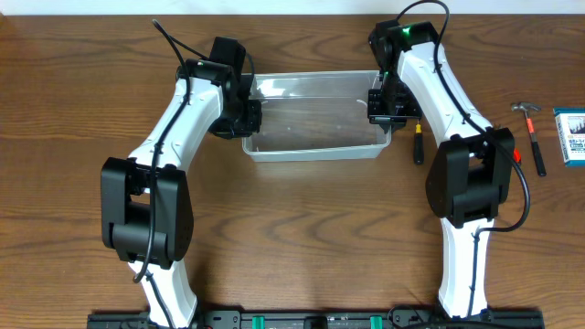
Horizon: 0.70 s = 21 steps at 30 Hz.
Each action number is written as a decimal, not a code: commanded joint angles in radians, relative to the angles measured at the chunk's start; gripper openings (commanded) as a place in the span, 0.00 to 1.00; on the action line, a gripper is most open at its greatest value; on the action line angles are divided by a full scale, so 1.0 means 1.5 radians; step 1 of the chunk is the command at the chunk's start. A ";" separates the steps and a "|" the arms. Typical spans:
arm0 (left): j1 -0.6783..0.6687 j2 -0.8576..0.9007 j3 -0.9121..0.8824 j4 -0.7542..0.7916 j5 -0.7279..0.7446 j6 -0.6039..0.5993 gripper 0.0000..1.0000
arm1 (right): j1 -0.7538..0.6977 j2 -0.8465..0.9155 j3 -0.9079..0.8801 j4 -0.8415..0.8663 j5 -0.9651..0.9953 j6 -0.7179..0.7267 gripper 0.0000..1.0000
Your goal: Pack container
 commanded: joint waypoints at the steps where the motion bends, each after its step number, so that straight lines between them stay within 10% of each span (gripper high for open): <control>1: -0.018 0.009 -0.008 -0.003 0.022 -0.004 0.07 | -0.008 0.009 -0.017 0.003 0.024 0.038 0.01; 6: -0.023 0.009 -0.008 -0.003 0.021 -0.004 0.27 | -0.008 0.008 -0.017 0.015 0.023 0.031 0.01; 21: -0.022 0.009 -0.005 -0.003 0.001 -0.004 0.45 | 0.000 0.005 -0.017 0.029 0.023 0.013 0.08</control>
